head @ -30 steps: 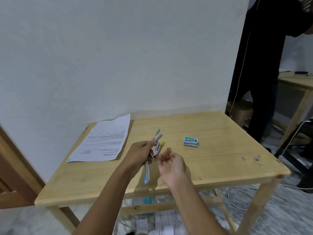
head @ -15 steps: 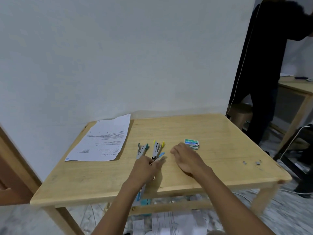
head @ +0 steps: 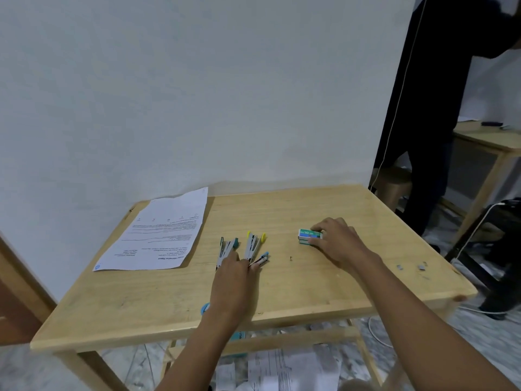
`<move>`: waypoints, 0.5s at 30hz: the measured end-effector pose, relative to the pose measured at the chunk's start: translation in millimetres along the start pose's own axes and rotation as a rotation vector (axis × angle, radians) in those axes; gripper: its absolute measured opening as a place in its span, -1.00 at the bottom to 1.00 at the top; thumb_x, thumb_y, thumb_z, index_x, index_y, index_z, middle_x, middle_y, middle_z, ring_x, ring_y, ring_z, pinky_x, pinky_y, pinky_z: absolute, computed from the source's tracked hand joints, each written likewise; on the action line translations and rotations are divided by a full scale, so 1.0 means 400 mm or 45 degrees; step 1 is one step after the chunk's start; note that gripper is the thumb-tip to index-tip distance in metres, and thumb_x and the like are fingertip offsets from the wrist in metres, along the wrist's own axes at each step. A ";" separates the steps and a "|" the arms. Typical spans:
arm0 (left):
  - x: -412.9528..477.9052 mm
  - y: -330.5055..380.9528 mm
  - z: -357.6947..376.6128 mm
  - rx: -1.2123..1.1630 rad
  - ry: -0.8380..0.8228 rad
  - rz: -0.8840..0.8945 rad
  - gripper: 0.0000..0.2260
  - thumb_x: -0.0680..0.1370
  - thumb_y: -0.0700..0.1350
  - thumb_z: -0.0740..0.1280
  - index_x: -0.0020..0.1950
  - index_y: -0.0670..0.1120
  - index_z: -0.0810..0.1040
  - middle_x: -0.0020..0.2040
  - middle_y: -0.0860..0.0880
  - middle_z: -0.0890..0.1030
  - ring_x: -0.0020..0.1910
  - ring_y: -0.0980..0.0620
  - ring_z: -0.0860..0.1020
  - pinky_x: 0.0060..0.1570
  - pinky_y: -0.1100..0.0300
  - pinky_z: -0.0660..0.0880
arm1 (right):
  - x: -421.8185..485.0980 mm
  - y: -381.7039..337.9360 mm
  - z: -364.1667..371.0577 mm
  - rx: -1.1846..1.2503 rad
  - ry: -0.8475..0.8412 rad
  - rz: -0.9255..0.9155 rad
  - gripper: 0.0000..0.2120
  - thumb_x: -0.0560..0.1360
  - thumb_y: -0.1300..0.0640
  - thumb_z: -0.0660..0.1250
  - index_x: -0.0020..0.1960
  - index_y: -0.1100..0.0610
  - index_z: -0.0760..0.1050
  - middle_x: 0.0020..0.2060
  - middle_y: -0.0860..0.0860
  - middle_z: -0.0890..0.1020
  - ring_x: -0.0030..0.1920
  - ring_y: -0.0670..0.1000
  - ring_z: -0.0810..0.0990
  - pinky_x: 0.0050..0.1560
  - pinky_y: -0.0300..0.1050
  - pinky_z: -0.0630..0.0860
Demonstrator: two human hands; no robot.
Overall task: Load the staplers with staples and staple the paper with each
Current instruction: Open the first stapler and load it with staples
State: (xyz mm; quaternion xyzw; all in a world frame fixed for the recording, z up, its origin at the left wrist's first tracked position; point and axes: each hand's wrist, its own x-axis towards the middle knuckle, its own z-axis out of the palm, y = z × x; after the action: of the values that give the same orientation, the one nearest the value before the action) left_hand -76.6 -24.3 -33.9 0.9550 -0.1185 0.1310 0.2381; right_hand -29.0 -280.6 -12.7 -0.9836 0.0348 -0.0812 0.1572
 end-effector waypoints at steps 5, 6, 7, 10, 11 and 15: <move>0.007 -0.017 0.011 -0.011 0.183 0.052 -0.77 0.59 -0.02 0.30 -0.13 -0.13 0.64 -0.07 -0.06 0.53 -0.11 -0.04 0.48 -0.16 0.14 0.37 | -0.066 0.004 -0.034 0.266 0.086 -0.060 -0.67 0.54 -0.15 0.27 0.28 -0.12 0.47 0.11 -0.21 0.45 0.13 -0.11 0.39 0.10 -0.10 0.36; 0.007 -0.013 0.010 -0.014 0.253 0.102 -0.81 0.56 -0.02 0.36 -0.09 -0.12 0.65 -0.11 -0.06 0.54 -0.13 -0.04 0.49 -0.17 0.15 0.38 | -0.089 0.006 -0.036 0.293 0.073 -0.099 -0.67 0.53 -0.16 0.27 0.27 -0.13 0.46 0.10 -0.22 0.45 0.12 -0.12 0.42 0.07 -0.11 0.41; 0.006 -0.004 0.007 -0.051 0.315 0.170 -0.83 0.53 -0.02 0.40 -0.06 -0.11 0.66 -0.13 -0.05 0.55 -0.14 -0.04 0.51 -0.19 0.14 0.41 | -0.114 0.009 -0.033 0.315 0.037 -0.137 -0.67 0.54 -0.16 0.27 0.27 -0.12 0.46 0.09 -0.23 0.44 0.11 -0.14 0.45 0.05 -0.12 0.44; -0.016 0.055 0.006 -0.198 0.163 0.352 -0.66 0.55 0.10 0.33 0.23 -0.05 0.59 0.04 -0.01 0.55 0.04 0.02 0.51 0.00 0.13 0.49 | -0.187 0.015 -0.006 0.329 -0.115 -0.217 -0.66 0.54 -0.12 0.32 0.29 -0.09 0.48 0.11 -0.21 0.45 0.08 -0.17 0.48 0.06 -0.16 0.47; -0.024 0.071 0.017 -0.214 0.025 0.366 -0.57 0.56 0.15 0.30 0.35 -0.04 0.50 0.14 -0.01 0.52 0.14 0.03 0.47 0.10 0.16 0.46 | -0.205 0.013 0.005 0.289 -0.141 -0.242 -0.64 0.54 -0.11 0.33 0.30 -0.08 0.48 0.12 -0.19 0.47 0.07 -0.17 0.47 0.06 -0.18 0.45; -0.035 0.106 0.077 -0.098 -0.224 0.435 -0.49 0.58 0.19 0.23 0.46 -0.03 0.37 0.15 -0.04 0.45 0.11 -0.02 0.42 0.09 0.08 0.43 | -0.251 0.010 0.037 0.256 -0.058 -0.285 -0.64 0.53 -0.11 0.34 0.31 -0.08 0.51 0.13 -0.16 0.52 0.12 -0.13 0.45 0.11 -0.16 0.41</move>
State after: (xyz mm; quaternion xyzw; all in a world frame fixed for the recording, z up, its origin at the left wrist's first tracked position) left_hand -95.9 -73.3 -46.3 0.9191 -0.3041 0.0808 0.2374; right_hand -125.5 -270.4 -42.8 -0.9622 -0.0871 -0.0790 0.2458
